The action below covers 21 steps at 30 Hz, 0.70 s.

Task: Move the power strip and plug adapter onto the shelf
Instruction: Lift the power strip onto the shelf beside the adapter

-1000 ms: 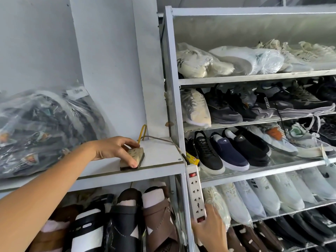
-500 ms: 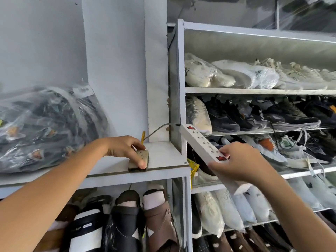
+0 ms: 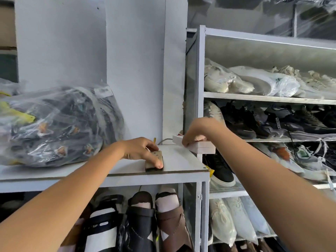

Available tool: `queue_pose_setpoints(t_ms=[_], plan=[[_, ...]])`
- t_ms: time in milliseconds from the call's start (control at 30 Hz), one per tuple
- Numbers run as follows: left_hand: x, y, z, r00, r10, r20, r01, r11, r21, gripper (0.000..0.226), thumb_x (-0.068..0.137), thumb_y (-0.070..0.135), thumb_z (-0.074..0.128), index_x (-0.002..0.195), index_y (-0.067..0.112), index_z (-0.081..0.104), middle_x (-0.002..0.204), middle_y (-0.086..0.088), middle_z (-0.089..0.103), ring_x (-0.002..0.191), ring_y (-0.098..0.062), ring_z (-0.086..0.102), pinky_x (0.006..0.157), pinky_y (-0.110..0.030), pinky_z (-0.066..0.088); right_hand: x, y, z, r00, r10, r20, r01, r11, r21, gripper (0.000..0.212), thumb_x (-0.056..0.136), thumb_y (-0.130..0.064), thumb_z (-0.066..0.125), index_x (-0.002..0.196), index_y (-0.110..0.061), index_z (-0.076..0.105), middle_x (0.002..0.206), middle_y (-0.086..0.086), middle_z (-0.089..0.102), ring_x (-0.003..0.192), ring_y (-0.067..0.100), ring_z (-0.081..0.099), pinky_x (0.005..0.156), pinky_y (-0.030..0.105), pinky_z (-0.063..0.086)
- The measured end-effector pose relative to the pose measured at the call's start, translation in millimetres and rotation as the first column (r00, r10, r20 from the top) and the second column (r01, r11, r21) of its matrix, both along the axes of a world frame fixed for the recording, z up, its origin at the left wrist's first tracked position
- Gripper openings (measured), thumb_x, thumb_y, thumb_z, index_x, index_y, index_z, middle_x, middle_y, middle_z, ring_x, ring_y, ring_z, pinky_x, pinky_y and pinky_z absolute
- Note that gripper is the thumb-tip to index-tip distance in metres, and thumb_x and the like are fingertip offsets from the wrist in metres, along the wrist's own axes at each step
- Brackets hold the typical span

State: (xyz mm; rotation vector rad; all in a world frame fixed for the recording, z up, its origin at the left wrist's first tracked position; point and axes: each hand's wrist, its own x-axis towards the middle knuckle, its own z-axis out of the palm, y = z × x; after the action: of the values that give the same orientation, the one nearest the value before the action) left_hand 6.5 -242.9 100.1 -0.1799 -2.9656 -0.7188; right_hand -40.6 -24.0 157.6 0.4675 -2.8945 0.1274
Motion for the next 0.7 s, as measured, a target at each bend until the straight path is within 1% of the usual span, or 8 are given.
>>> queue_pose_setpoints(t_ms=[67,167,300,433,533,633,700], plan=[[-0.4,-1.2,-0.9,1.0,0.014,-0.003,-0.014,1.0,0.0,0.101,0.043,0.064,0.082,0.132,0.025,0.057,0.118,0.019,0.057,0.107,0.002,0.053,0.094,-0.021,0.04,-11.2,-11.8,-7.0,1.0,-0.012,0.026,0.012,1.0,-0.013,0.024,0.06,-0.039,0.071,0.062,-0.018,0.06,0.066,0.0,0.057,0.057,0.021,0.055,0.056,0.026,0.045],[-2.8,-1.2,-1.9,1.0,0.021,0.0,-0.021,1.0,0.002,0.1,0.041,0.066,0.082,0.13,0.026,0.058,0.114,0.022,0.057,0.104,0.004,0.053,0.091,-0.021,0.04,-22.4,-23.9,-17.5,0.999,-0.022,0.04,0.024,0.999,-0.047,0.023,0.052,-0.037,0.071,0.061,-0.018,0.062,0.063,-0.001,0.06,0.057,0.021,0.058,0.056,0.025,0.045],[-6.6,1.7,-3.4,1.0,0.025,0.006,-0.025,1.0,0.001,0.099,0.042,0.066,0.083,0.129,0.026,0.059,0.113,0.021,0.058,0.102,0.005,0.054,0.087,-0.019,0.041,-34.1,-32.5,-30.9,0.999,-0.022,0.049,0.026,0.996,-0.081,0.029,0.057,-0.038,0.074,0.076,-0.018,0.068,0.075,-0.001,0.068,0.067,0.019,0.064,0.056,0.025,0.046],[-9.0,4.6,-4.7,1.0,0.029,0.008,-0.029,1.0,-0.002,0.1,0.044,0.066,0.083,0.131,0.025,0.057,0.115,0.02,0.057,0.105,0.003,0.054,0.09,-0.021,0.041,-38.1,-33.2,-39.7,0.999,-0.034,0.039,0.038,0.994,-0.104,0.027,0.056,-0.035,0.073,0.077,-0.018,0.068,0.074,-0.002,0.068,0.065,0.017,0.064,0.05,0.023,0.042],[-9.8,7.2,-5.1,1.0,0.029,0.007,-0.029,1.0,-0.009,0.104,0.045,0.066,0.083,0.135,0.023,0.055,0.12,0.016,0.057,0.109,-0.002,0.054,0.094,-0.024,0.042,-37.7,-29.4,-44.9,0.999,-0.037,0.01,0.038,0.988,-0.15,0.029,0.056,-0.035,0.074,0.077,-0.017,0.066,0.071,-0.002,0.064,0.062,0.016,0.06,0.047,0.023,0.04],[-8.6,8.6,-6.1,1.0,0.024,0.001,-0.024,1.0,-0.013,0.106,0.045,0.067,0.082,0.137,0.022,0.054,0.123,0.014,0.057,0.109,-0.002,0.054,0.09,-0.021,0.043,-36.9,-24.5,-51.4,1.0,-0.005,0.003,0.006,0.982,-0.188,0.041,0.058,-0.039,0.076,0.087,-0.014,0.063,0.076,-0.001,0.063,0.067,0.017,0.059,0.048,0.025,0.042],[-6.3,10.2,-5.6,1.0,0.02,0.0,-0.02,1.0,-0.01,0.107,0.045,0.067,0.082,0.138,0.022,0.053,0.124,0.014,0.057,0.109,-0.001,0.054,0.086,-0.02,0.042,-31.5,-17.5,-50.9,0.999,0.04,0.015,-0.037,0.98,-0.197,0.052,0.06,-0.05,0.08,0.089,-0.012,0.06,0.078,0.001,0.061,0.072,0.019,0.06,0.055,0.029,0.049]])
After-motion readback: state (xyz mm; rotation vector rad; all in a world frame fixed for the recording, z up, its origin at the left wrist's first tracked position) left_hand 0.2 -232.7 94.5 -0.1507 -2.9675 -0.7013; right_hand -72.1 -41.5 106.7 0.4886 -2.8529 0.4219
